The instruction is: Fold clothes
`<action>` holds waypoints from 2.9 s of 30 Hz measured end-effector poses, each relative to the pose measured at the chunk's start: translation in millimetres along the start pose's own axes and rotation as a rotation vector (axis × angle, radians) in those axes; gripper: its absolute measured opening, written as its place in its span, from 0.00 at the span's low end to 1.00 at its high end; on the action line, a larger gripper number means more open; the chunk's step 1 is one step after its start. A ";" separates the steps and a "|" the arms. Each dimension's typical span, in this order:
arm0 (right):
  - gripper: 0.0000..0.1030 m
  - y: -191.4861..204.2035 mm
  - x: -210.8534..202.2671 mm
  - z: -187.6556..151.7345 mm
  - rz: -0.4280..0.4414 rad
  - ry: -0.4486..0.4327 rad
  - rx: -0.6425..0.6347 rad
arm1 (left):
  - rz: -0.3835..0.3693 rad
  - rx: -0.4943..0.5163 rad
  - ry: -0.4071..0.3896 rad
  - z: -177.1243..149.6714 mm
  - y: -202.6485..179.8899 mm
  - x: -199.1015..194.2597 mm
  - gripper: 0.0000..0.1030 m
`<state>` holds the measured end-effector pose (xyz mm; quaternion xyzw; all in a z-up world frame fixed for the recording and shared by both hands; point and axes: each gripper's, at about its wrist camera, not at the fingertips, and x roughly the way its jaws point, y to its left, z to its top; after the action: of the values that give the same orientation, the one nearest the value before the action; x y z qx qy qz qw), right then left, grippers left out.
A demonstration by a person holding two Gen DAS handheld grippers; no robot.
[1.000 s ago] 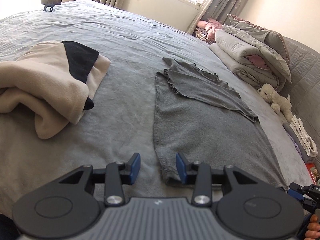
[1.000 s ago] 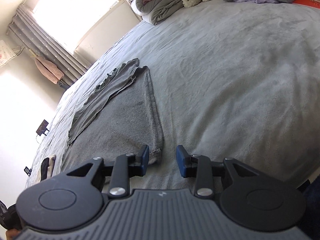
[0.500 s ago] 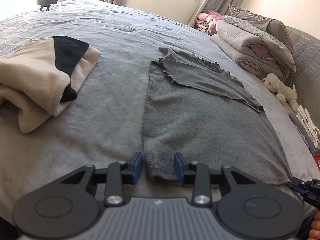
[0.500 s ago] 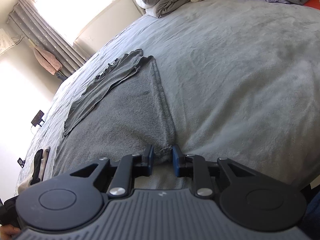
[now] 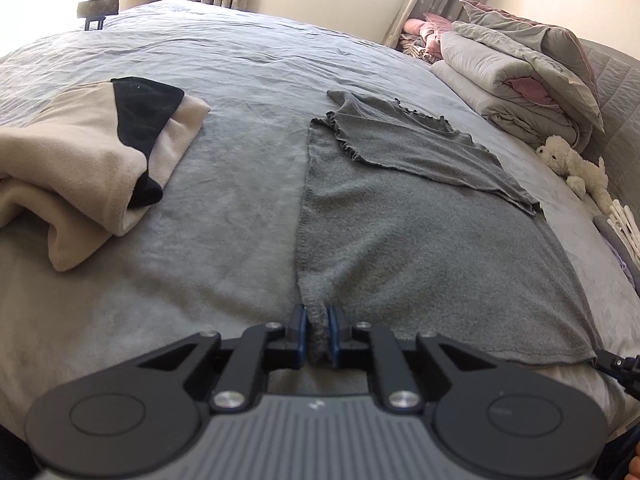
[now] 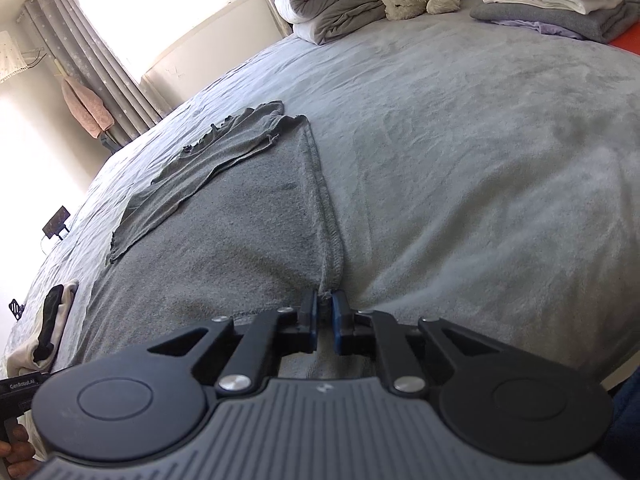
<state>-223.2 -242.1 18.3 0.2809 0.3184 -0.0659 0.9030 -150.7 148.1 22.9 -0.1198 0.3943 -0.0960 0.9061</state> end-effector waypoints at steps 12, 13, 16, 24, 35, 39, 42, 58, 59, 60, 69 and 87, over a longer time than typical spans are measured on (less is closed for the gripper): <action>0.07 1.7 -48.7 17.3 0.053 -0.137 0.000 | -0.138 -0.144 -0.053 0.5 17.8 -43.8 0.06; 0.07 2.9 -53.2 18.0 0.055 -0.148 -0.009 | -0.146 -0.142 -0.056 -2.3 16.6 -47.7 0.06; 0.07 4.4 -68.4 17.4 0.054 -0.169 -0.046 | -0.166 -0.142 -0.067 -11.0 13.3 -59.0 0.06; 0.07 2.0 -102.9 13.4 0.029 -0.173 -0.088 | -0.256 -0.170 -0.024 -34.2 8.7 -85.7 0.06; 0.07 6.5 -90.8 0.6 -0.058 -0.065 -0.165 | -0.156 -0.073 0.019 -44.7 -2.9 -76.4 0.06; 0.07 3.6 -85.7 1.4 -0.068 -0.053 -0.161 | -0.142 -0.053 0.013 -44.5 -5.1 -76.4 0.06; 0.07 3.2 -85.3 1.6 -0.076 -0.047 -0.155 | -0.134 -0.046 0.017 -45.5 -5.0 -76.1 0.06; 0.07 11.1 -77.3 36.4 -0.048 -0.121 -0.078 | -0.187 -0.116 0.046 5.7 -7.2 -67.3 0.06; 0.07 13.4 -74.5 43.7 -0.044 -0.125 -0.079 | -0.193 -0.129 0.047 15.0 -7.6 -64.9 0.06; 0.07 15.9 -71.4 51.0 -0.040 -0.130 -0.084 | -0.200 -0.145 0.051 23.8 -7.7 -62.0 0.06; 0.07 22.0 -26.6 110.6 -0.030 -0.122 -0.087 | -0.151 -0.095 0.038 94.4 -26.0 -29.8 0.06; 0.07 31.0 104.6 198.9 -0.079 -0.009 -0.108 | 0.048 0.073 0.037 209.2 -73.5 82.7 0.06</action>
<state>-24.5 -319.2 95.9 0.2187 0.3283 -0.0855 0.9149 53.2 85.4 125.4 -0.0753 0.4099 -0.0909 0.9045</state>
